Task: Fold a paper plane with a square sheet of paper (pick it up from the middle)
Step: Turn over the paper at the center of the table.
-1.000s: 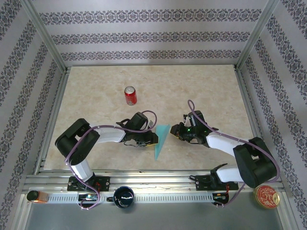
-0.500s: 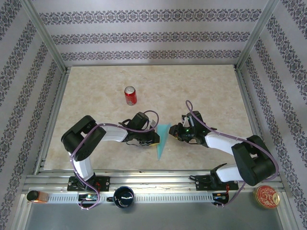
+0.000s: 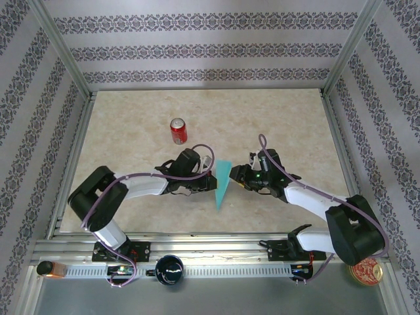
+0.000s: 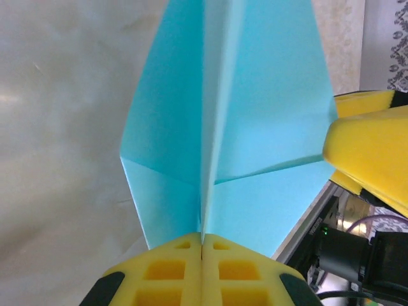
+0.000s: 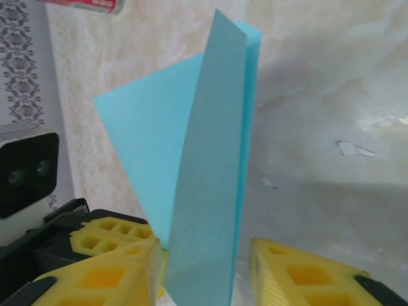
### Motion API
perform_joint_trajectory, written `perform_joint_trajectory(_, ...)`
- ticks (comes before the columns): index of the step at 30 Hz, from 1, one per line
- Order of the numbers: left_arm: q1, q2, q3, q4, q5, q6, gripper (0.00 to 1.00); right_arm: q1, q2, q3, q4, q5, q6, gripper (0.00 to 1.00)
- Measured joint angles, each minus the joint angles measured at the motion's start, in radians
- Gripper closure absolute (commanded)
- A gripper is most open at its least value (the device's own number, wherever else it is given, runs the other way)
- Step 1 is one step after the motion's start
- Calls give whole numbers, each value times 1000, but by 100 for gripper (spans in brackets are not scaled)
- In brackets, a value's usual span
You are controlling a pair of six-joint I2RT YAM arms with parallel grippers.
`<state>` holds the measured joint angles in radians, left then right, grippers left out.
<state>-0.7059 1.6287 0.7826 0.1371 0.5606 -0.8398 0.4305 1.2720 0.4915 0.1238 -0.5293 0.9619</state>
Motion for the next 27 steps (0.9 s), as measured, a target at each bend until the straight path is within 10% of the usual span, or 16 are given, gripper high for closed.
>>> perform_joint_trajectory(27, -48, 47, 166, -412, -254, 138, 89, 65, 359, 129, 103, -90, -21, 92)
